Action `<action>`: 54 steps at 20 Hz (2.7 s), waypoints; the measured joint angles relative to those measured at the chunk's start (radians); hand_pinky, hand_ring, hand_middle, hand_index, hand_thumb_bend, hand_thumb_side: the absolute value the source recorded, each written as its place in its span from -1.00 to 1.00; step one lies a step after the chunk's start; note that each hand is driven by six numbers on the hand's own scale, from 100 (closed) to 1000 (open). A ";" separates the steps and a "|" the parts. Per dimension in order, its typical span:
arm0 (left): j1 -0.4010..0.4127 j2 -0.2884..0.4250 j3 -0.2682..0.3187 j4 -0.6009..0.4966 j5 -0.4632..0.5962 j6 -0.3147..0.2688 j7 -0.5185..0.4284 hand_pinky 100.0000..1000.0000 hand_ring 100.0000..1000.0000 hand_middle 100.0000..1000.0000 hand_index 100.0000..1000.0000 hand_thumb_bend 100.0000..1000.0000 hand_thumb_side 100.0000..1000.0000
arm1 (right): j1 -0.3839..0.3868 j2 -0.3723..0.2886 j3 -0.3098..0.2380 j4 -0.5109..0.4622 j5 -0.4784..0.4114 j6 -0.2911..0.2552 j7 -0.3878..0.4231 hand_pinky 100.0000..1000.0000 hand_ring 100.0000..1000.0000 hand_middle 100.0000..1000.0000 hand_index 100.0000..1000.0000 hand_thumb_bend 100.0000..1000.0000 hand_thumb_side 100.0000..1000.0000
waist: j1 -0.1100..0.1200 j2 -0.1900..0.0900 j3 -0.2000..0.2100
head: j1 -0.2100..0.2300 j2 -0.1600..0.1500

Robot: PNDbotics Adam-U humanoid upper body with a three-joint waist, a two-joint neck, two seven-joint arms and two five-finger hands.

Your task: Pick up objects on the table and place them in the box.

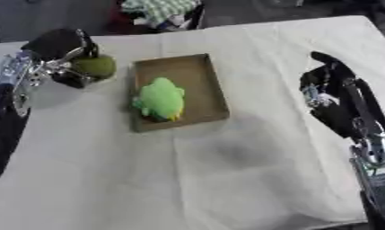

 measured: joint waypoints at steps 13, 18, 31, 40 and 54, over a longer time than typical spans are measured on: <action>-0.059 -0.102 -0.070 0.007 -0.001 -0.061 0.025 -0.05 -0.18 -0.19 0.26 -0.71 -1.00 | -0.010 0.009 0.013 0.000 -0.002 -0.008 0.016 -0.08 0.06 0.06 0.80 -1.00 0.06 | 0.000 -0.003 -0.052 | 0.016 -0.008; -0.051 -0.153 -0.072 0.064 -0.062 -0.081 0.022 0.13 0.03 0.10 0.56 -0.59 -0.71 | -0.011 0.011 0.018 0.000 -0.005 -0.010 0.021 -0.08 0.06 0.06 0.80 -1.00 0.06 | 0.000 -0.003 -0.060 | 0.023 -0.010; -0.032 -0.149 -0.068 0.013 0.026 -0.090 0.048 0.36 0.47 0.60 0.85 0.23 0.35 | -0.013 0.011 0.018 0.000 -0.008 -0.012 0.023 -0.08 0.06 0.06 0.79 -1.00 0.06 | 0.000 -0.003 -0.048 | 0.012 -0.016; 0.107 0.024 -0.069 -0.420 0.501 -0.004 0.029 0.26 0.24 0.36 0.70 -0.32 0.05 | -0.013 0.010 0.011 0.000 -0.008 -0.008 0.017 -0.08 0.06 0.06 0.79 -1.00 0.06 | 0.004 0.001 -0.013 | -0.010 -0.017; 0.588 0.131 0.119 -0.910 1.023 0.176 0.101 0.18 0.12 0.22 0.64 -0.87 0.30 | -0.013 0.000 -0.008 -0.001 -0.008 -0.004 -0.005 -0.08 0.06 0.06 0.78 -1.00 0.04 | 0.007 0.010 0.028 | -0.030 -0.017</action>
